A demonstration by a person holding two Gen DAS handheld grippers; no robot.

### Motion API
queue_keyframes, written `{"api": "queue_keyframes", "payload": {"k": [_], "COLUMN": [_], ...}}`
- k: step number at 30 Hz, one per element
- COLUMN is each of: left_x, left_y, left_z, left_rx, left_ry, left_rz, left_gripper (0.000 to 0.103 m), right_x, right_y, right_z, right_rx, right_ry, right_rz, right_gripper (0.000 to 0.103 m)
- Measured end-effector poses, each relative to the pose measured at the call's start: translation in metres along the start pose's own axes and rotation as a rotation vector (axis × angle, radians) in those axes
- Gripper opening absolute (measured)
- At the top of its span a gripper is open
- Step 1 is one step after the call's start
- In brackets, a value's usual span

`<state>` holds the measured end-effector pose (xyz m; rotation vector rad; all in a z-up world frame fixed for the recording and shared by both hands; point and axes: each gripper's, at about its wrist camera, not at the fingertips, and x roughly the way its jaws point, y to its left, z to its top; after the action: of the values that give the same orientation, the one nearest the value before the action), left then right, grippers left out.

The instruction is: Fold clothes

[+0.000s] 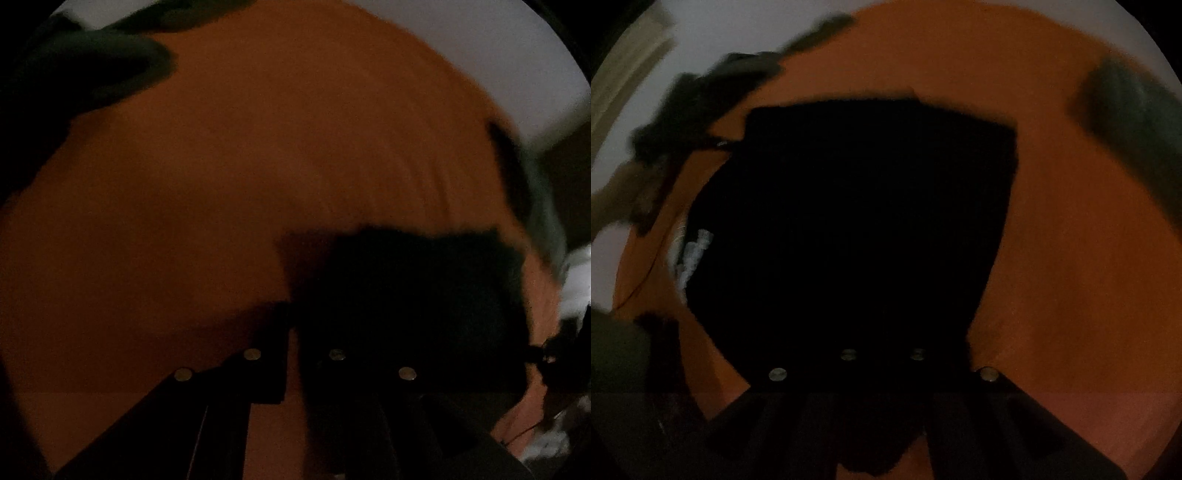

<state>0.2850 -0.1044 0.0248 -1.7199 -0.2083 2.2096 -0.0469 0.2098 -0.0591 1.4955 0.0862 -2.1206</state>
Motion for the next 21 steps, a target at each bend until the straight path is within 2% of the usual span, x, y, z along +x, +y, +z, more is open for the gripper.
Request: {"api": "queue_keyframes", "payload": {"k": [1, 2, 3, 4, 5, 6, 8, 9, 11, 12, 13, 14, 15, 18, 20, 21], "left_x": [-0.008, -0.011, -0.013, -0.009, -0.006, -0.002, 0.015, 0.021, 0.032, 0.037, 0.037, 0.036, 0.032, 0.02, 0.016, 0.021], "left_y": [0.007, 0.009, 0.009, 0.005, 0.001, -0.003, -0.016, -0.021, -0.03, -0.034, -0.037, -0.039, -0.043, -0.048, -0.046, -0.043], "left_z": [0.007, 0.012, 0.018, 0.023, 0.027, 0.031, 0.034, 0.038, 0.042, 0.042, 0.042, 0.041, 0.042, 0.043, 0.044, 0.044], "left_rx": [-0.034, -0.05, -0.062, -0.07, -0.077, -0.085, -0.075, -0.06, -0.036, -0.027, -0.02, -0.015, -0.01, -0.017, -0.036, -0.052], "left_ry": [-0.022, -0.025, -0.021, -0.013, -0.004, 0.005, 0.039, 0.068, 0.11, 0.122, 0.093, 0.057, 0.026, -0.049, -0.076, -0.061], "left_rz": [-0.051, -0.095, -0.137, -0.157, -0.176, -0.194, -0.21, -0.192, -0.145, -0.117, -0.11, -0.107, -0.101, -0.077, -0.058, -0.068], "left_gripper": [0.007, 0.007, 0.007, 0.009, 0.02, 0.037, 0.053, 0.053, 0.053, 0.053, 0.053, 0.041, 0.009, 0.008, 0.008, 0.008], "right_x": [-0.009, -0.013, -0.013, -0.012, -0.011, -0.01, 0.002, 0.009, 0.025, 0.035, 0.045, 0.049, 0.048, 0.024, 0.008, 0.012], "right_y": [-0.01, -0.022, -0.033, -0.045, -0.057, -0.068, -0.075, -0.079, -0.087, -0.089, -0.09, -0.091, -0.091, -0.077, -0.067, -0.067], "right_z": [0.01, 0.021, 0.033, 0.044, 0.056, 0.068, 0.079, 0.083, 0.091, 0.091, 0.09, 0.088, 0.085, 0.078, 0.075, 0.075], "right_rx": [0.005, 0.033, 0.065, 0.096, 0.128, 0.16, 0.191, 0.209, 0.246, 0.269, 0.292, 0.315, 0.327, 0.288, 0.255, 0.247], "right_ry": [0.004, 0.024, 0.032, 0.038, 0.044, 0.051, 0.028, 0.015, -0.007, 0.004, 0.011, -0.024, -0.058, -0.218, -0.268, -0.249], "right_rz": [-0.001, -0.009, -0.013, -0.017, -0.02, -0.024, -0.01, -0.003, 0.008, -0.003, -0.014, -0.015, -0.004, -0.062, -0.103, -0.12], "right_gripper": [0.016, 0.034, 0.043, 0.043, 0.043, 0.043, 0.043, 0.043, 0.043, 0.039, 0.019, 0.004, 0.004, 0.004, 0.004, 0.004]}}
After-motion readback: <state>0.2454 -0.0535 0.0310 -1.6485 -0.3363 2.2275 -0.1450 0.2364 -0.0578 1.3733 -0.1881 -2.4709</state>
